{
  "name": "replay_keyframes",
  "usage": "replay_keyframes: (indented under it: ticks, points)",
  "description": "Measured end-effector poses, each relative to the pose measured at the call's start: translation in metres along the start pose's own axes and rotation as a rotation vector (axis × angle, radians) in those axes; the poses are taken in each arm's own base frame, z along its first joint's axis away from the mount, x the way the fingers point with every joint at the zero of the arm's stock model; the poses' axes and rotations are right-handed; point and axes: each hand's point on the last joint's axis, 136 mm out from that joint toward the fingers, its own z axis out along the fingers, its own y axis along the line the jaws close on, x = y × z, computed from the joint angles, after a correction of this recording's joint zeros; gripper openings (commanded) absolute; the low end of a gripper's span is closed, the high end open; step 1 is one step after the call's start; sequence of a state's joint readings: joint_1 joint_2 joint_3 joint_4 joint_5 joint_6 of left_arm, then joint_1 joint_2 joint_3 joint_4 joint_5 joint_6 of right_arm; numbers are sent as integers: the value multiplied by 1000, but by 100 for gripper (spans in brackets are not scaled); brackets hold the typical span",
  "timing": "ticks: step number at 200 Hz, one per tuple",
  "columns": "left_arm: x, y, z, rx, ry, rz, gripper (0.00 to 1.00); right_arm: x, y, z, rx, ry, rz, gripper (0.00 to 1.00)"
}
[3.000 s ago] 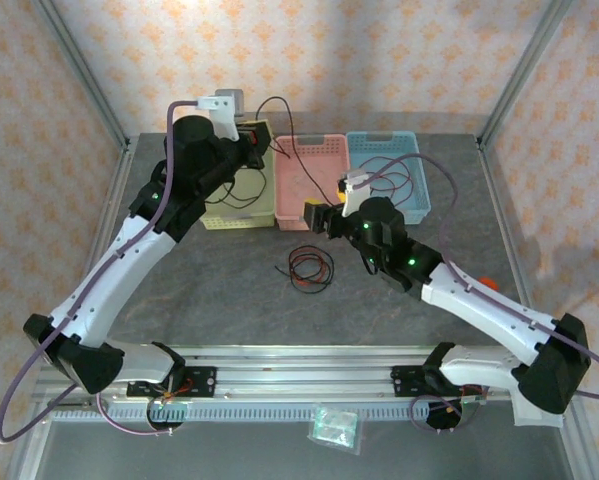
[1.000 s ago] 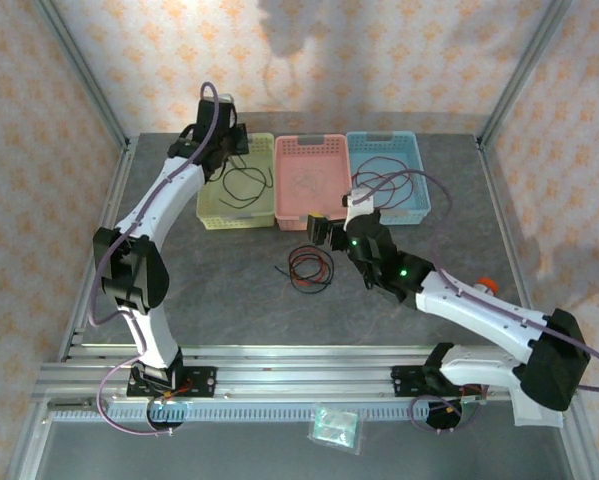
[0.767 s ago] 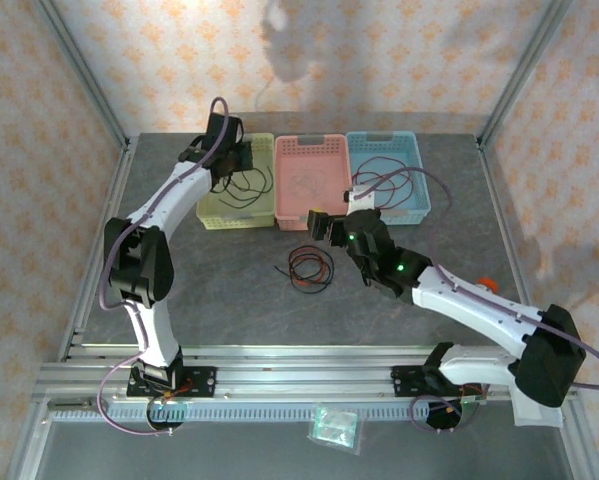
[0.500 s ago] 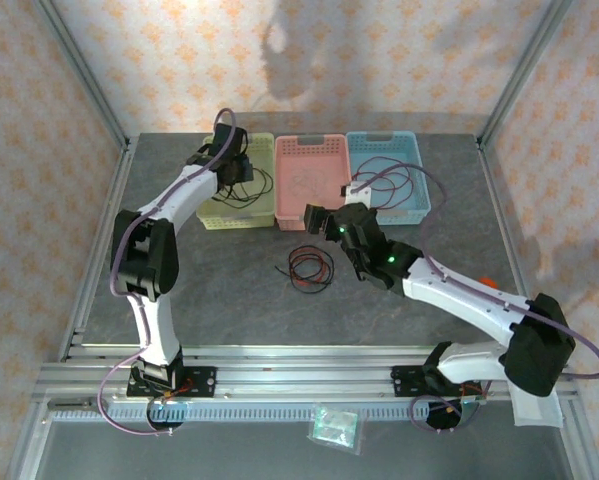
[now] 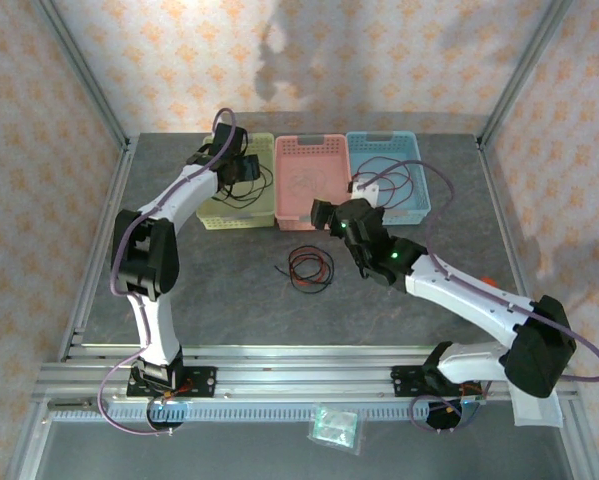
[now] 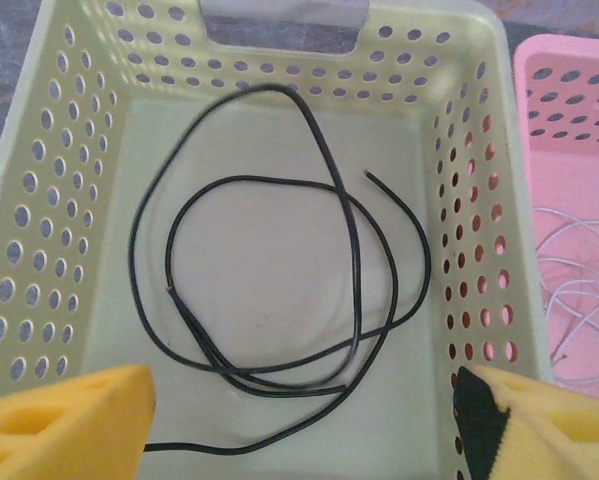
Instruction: Untangle the cables
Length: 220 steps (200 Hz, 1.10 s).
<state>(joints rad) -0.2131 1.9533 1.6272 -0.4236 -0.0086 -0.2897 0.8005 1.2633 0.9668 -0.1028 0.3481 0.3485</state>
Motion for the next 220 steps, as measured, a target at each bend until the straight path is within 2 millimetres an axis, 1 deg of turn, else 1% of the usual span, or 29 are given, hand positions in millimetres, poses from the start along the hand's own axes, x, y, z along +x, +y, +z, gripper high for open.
replay_keyframes:
  ticks: [20,34,51,69,81,91,108,118,130,138,154,163,186,206,220]
  points:
    - [-12,-1,-16,13,-36,-4,96,0,-3,2,10,3,7,100]
    - [-24,-3,-32,27,-72,-11,96,1,-4,3,11,6,9,100]
    - [-38,-5,-58,58,-128,-22,95,1,-4,3,9,8,11,99]
    - [-42,-7,-84,108,-171,-30,95,2,-4,5,0,19,13,93]
    - [-36,-7,-100,143,-190,-34,94,5,-5,7,-3,34,12,88]
    - [-27,-7,-114,175,-200,-31,94,12,-5,10,-2,57,2,84]
    - [-4,-11,-128,206,-193,-20,93,28,-6,14,-1,116,-14,77]
    - [14,-18,-136,233,-182,-8,93,38,-5,16,-6,156,-33,74]
    - [35,-26,-141,259,-160,6,92,49,-5,18,-14,199,-44,70]
    - [50,-32,-144,280,-145,10,92,56,-5,18,-17,228,-55,66]
    - [79,-41,-147,310,-112,13,92,71,-8,20,-4,279,-62,59]
    - [95,-45,-147,321,-91,11,93,80,-12,22,12,312,-70,56]
    - [134,-55,-142,342,-48,2,94,112,-25,27,75,414,-88,51]
    - [161,-63,-138,366,-30,-12,94,137,-34,32,118,496,-83,47]
    - [176,-70,-136,388,-22,-27,95,148,-35,33,131,528,-58,43]
